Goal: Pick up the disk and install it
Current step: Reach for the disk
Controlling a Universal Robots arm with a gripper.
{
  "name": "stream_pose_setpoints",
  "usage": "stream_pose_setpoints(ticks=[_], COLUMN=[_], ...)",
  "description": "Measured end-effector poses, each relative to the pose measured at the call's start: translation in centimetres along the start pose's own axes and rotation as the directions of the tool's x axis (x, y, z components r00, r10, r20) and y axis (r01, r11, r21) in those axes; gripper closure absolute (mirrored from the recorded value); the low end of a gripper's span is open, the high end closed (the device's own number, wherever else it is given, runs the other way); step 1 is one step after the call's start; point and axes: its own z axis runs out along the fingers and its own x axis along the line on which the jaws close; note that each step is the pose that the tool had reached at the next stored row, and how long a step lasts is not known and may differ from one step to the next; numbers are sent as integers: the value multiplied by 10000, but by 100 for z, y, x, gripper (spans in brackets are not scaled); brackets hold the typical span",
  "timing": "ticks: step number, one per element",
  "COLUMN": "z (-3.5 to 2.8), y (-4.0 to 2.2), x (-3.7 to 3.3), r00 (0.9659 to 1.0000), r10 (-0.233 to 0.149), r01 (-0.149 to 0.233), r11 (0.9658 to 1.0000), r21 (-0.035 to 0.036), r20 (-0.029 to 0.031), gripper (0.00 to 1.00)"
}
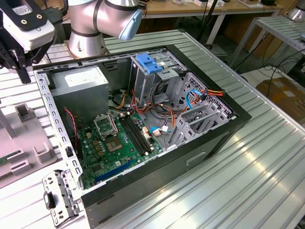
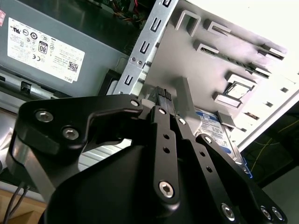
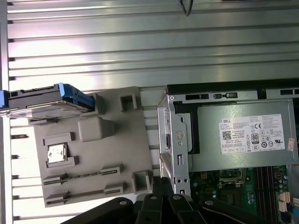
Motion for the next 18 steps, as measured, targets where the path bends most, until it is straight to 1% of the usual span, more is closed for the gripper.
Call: stream_pose_setpoints(ticks=[14,18], z=[-2,-3], y=[-6,-10], x=[76,128], r00=[10000,10000], r10=[0,0], r01=[0,0], r11=[10000,10000], r21=[0,0], r20=[0,0], gripper=[89,89])
